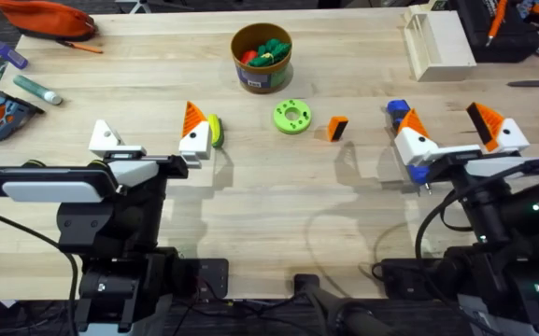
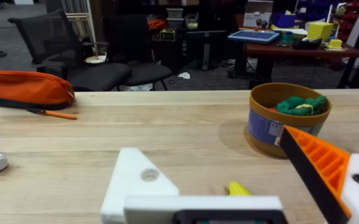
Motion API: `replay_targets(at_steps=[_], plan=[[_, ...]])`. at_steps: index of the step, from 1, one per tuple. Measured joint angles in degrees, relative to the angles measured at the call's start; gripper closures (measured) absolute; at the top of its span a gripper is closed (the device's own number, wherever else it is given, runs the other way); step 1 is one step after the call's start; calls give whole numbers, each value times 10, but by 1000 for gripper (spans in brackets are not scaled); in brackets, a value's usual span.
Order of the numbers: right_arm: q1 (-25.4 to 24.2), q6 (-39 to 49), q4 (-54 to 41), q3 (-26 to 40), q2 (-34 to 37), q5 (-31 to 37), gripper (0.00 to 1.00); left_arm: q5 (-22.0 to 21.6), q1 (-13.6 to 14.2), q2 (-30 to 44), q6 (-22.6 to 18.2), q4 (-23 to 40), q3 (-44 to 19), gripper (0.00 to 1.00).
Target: Pick up the gripper from the table and insert it into the empty holder that is missing its gripper. Then pick up a screw, insert it into the mounting hole, and use the screwdriver to tighten it. Finally, clean up the table by picking up the vegetable and placing it into the bucket.
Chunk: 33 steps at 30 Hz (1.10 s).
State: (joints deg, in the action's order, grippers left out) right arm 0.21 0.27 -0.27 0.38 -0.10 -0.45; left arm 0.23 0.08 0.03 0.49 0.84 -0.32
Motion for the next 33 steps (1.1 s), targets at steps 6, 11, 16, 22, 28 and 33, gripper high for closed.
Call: replay_targets(at_steps=[6, 11, 16, 22, 28, 33], plan=[[0, 0, 0, 0, 0, 0, 9, 0, 0, 0, 0, 0, 0, 15], [0, 0, 0, 0, 0, 0, 8, 0, 0, 0, 0, 0, 0, 15], [0, 0, 34, 0, 0, 0, 9, 0, 0, 0, 0, -17, 0, 16], [0, 0, 114, 14, 0, 0, 7, 0, 0, 0, 0, -31, -5, 15], [0, 0, 56, 103, 12, 0, 9, -2, 0, 8, 0, 25, -84, 16], [0, 0, -32, 225, 87, 0, 8, -14, 0, 76, 0, 124, -208, 15]])
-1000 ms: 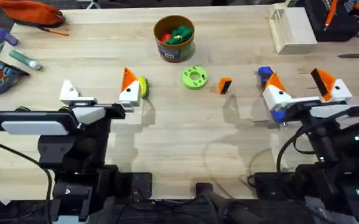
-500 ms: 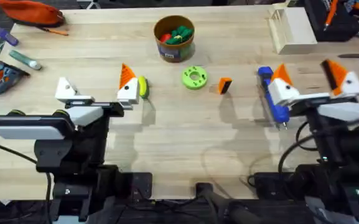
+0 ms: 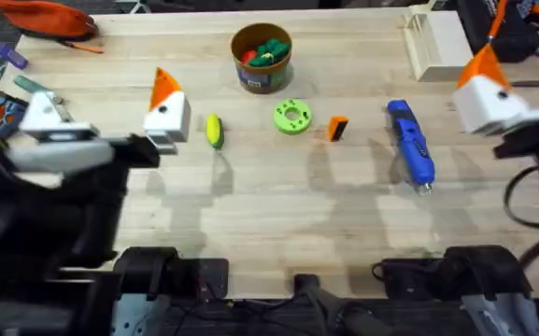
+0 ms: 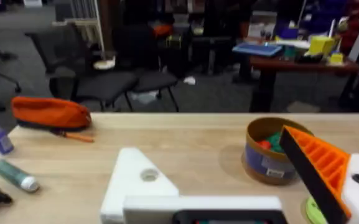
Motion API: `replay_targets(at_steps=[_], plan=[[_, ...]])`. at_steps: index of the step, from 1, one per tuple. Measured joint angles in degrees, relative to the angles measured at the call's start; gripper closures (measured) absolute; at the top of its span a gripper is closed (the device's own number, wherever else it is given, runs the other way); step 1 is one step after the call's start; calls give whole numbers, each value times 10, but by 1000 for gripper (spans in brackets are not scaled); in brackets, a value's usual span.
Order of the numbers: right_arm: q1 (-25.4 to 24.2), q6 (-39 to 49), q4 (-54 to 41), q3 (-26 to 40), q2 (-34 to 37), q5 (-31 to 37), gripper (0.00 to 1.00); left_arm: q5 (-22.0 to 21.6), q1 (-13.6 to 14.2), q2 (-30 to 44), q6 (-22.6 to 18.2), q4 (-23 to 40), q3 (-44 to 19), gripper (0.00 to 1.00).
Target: Pick up the gripper from the table and insert it into the empty holder that is missing its gripper. Then pick up a screw, insert it into the mounting hole, and use the screwdriver to tighten it. Finally, clean up the table by picking up the vegetable and placing it into the bucket.
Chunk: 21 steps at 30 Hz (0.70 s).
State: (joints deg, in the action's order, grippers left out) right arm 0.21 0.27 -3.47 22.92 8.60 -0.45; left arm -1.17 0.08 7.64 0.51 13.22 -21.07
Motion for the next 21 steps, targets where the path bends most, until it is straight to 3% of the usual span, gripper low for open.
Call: replay_targets(at_steps=[14, 21], plan=[[0, 0, -372, 377, 425, 0, 9, -4, 0, 405, 0, 298, -344, 15], [0, 0, -499, 470, 561, 0, 8, -3, 0, 545, 0, 386, -434, 15]])
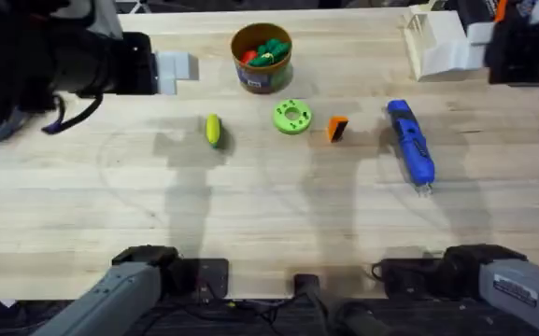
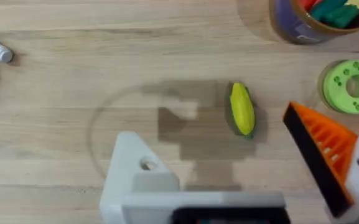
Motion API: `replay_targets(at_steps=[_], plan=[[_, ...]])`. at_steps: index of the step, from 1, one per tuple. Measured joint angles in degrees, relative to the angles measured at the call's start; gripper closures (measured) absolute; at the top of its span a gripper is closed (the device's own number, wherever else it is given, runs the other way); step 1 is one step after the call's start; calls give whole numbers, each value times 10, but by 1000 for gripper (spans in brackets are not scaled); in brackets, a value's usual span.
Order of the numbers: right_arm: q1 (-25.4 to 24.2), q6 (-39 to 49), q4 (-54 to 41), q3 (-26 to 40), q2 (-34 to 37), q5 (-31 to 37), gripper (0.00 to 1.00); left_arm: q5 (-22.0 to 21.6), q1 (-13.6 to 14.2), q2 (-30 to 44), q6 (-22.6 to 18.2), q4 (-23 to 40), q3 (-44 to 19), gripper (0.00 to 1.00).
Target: Pick up the gripper from the table and insert it into the empty holder that is missing its gripper. Then pick up a screw, insert it into the mounting hole, and use the screwdriver to tighten it. Finally, clean up the table by picking up the vegetable and placing it into the bucket.
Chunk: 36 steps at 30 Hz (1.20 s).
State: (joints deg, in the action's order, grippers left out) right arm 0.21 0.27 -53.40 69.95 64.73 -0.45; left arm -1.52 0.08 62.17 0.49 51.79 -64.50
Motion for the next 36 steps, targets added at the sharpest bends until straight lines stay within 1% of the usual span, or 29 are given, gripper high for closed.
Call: replay_targets(at_steps=[5, 9, 14, 17, 20, 23, 26, 29, 31, 34, 36], plan=[[0, 0, -13, 1, 44, 0, 10, 0, 0, 52, 0, 13, -8, 15], [0, 0, -13, 1, 49, 0, 8, 0, 0, 73, 0, 16, -8, 15], [0, 0, -13, 2, 49, 0, 9, 1, 1, 83, 1, 18, -8, 15], [0, 0, -13, 2, 49, 0, 10, 8, 11, 89, 23, 21, -9, 15], [0, 0, -13, 2, 49, 0, 10, 15, 32, 112, 59, 39, -13, 15], [0, 0, -13, 2, 49, 0, 10, 20, 52, 153, 96, 61, -17, 15], [0, 0, -13, 2, 49, 0, 10, 22, 60, 200, 123, 68, -18, 15], [0, 0, -13, 2, 49, 0, 10, 22, 60, 248, 138, 62, -18, 15], [0, 0, -13, 2, 49, 0, 9, 22, 60, 276, 144, 44, -18, 15], [0, 0, -13, 2, 49, 0, 9, 27, 60, 315, 146, 15, -18, 15], [0, 0, -13, 2, 49, 0, 10, 37, 60, 343, 146, 3, -19, 16]])
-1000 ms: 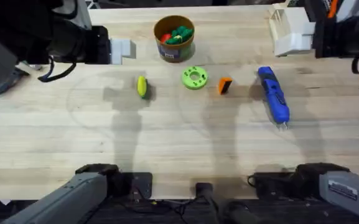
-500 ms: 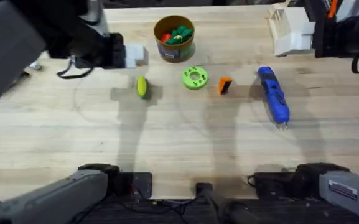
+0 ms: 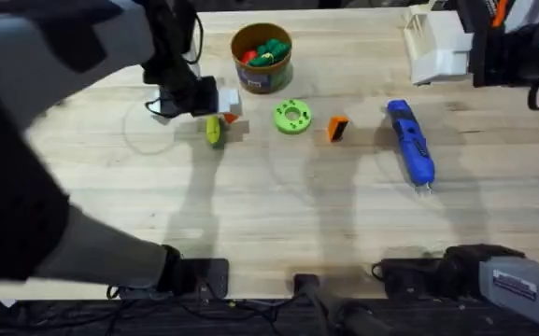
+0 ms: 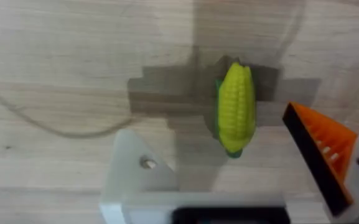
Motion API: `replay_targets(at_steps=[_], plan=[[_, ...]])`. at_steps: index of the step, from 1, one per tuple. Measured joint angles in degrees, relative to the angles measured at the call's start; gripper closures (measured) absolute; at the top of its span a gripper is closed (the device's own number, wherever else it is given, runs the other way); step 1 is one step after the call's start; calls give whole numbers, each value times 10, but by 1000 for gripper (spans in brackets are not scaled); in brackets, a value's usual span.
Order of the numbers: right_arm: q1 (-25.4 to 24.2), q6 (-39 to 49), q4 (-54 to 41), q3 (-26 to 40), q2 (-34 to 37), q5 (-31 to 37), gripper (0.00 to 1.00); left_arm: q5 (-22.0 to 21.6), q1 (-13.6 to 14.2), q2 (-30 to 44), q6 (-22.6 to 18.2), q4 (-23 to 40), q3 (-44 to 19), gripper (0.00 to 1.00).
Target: Pick up the gripper from the table and insert it into the empty holder that is missing its gripper. Then pick up a screw, insert it into the mounting hole, and use the screwdriver to tighten it. Finally, clean up the table by picking up the vegetable and placing it into the bucket.
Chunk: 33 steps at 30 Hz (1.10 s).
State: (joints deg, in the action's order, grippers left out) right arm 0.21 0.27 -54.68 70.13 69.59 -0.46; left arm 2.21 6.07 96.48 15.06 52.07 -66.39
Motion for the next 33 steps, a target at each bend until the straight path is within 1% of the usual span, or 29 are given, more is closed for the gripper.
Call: replay_targets(at_steps=[3, 4, 5, 9, 11, 12, 14, 16, 17, 20, 21, 33], plan=[[0, 0, 0, 0, 0, 0, 9, 12, 0, 37, 0, -5, -1, 15], [0, 0, 0, 0, 0, 0, 10, 19, 0, 65, 0, -7, -1, 14], [0, 0, 0, 0, 0, 0, 10, 26, 0, 69, -1, -8, -2, 14], [0, 0, 0, 0, 0, 0, 9, 28, 0, 71, 0, -13, -5, 15], [0, 0, 0, 0, 0, 0, 9, 30, 0, 71, 0, -13, -5, 61], [0, 0, 0, 0, 0, 0, 9, 33, 0, 71, 0, -14, -5, 107], [0, 0, 0, 0, 0, 0, 10, 38, 1, 71, 0, -16, -5, 254], [0, 0, 0, 0, 0, 0, 10, 44, 1, 71, 0, -16, -6, 471], [0, 0, 0, 0, 0, 0, 10, 46, 1, 71, 1, -16, -7, 606], [0, 0, 0, 0, 0, 0, 10, 52, 1, 71, 0, -17, -11, 943], [0, 0, 0, 0, 0, 0, 10, 53, 1, 71, 0, -17, -11, 981], [0, 0, 0, 0, 0, 0, 10, 50, 2, 71, 0, -9, -14, 985]])
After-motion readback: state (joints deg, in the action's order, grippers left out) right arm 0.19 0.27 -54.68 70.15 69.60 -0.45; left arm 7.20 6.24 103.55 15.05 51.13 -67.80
